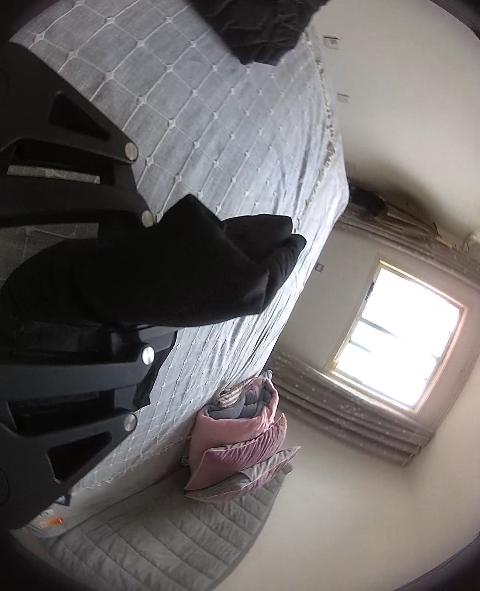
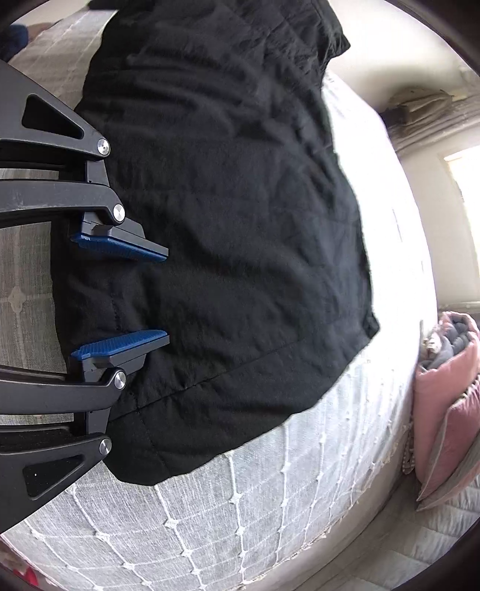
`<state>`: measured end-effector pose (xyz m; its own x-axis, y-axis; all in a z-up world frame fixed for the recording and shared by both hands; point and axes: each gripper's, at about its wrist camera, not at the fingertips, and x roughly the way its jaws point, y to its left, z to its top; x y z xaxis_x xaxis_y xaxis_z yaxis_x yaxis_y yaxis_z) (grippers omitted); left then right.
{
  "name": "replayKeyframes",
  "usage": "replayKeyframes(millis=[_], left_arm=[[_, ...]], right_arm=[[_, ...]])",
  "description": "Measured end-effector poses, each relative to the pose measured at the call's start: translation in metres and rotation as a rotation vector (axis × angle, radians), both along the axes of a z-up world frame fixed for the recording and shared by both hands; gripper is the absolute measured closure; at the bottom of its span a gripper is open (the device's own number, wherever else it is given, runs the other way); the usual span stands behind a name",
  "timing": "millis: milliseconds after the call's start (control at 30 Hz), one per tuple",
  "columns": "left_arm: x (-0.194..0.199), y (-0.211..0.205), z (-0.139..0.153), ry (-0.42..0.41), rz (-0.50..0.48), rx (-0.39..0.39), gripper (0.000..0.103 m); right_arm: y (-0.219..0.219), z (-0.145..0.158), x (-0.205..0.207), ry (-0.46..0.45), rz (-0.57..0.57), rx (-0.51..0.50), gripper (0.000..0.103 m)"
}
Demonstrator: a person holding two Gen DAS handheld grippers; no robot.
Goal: Fold large clothes
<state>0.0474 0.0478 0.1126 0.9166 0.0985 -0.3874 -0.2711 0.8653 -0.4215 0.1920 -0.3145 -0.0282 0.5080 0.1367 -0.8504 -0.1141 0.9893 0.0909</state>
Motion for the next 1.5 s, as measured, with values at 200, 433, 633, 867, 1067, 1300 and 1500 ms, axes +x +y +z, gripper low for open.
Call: replayKeyframes(millis=[200,433,633,867,1067,1300,1500], left_arm=[[0.003,-0.037,0.009,-0.005,-0.082,0.140,0.075],[0.022,-0.101,0.020,0.014,-0.211,0.279,0.075],[0.043,-0.178,0.011,0.002,-0.322,0.398,0.076],[0.078,-0.277,-0.038,0.070,-0.509,0.403,0.077],[0.099,-0.359,-0.090,0.141,-0.634,0.491,0.078],[0.104,-0.355,-0.122,0.178,-0.736,0.464,0.068],[0.080,-0.327,-0.091,0.152,-0.819,0.321,0.047]], right_arm=[[0.048,0.025,-0.021,-0.121,0.224,0.120,0.075],[0.041,0.014,-0.008,-0.059,0.120,0.129,0.083],[-0.030,0.021,-0.008,-0.064,-0.113,0.246,0.083],[-0.123,0.017,-0.010,-0.056,-0.416,0.459,0.083],[-0.164,0.012,-0.023,-0.065,-0.548,0.539,0.082],[-0.196,0.011,-0.029,-0.045,-0.616,0.534,0.080],[-0.198,0.015,-0.027,-0.051,-0.603,0.547,0.080]])
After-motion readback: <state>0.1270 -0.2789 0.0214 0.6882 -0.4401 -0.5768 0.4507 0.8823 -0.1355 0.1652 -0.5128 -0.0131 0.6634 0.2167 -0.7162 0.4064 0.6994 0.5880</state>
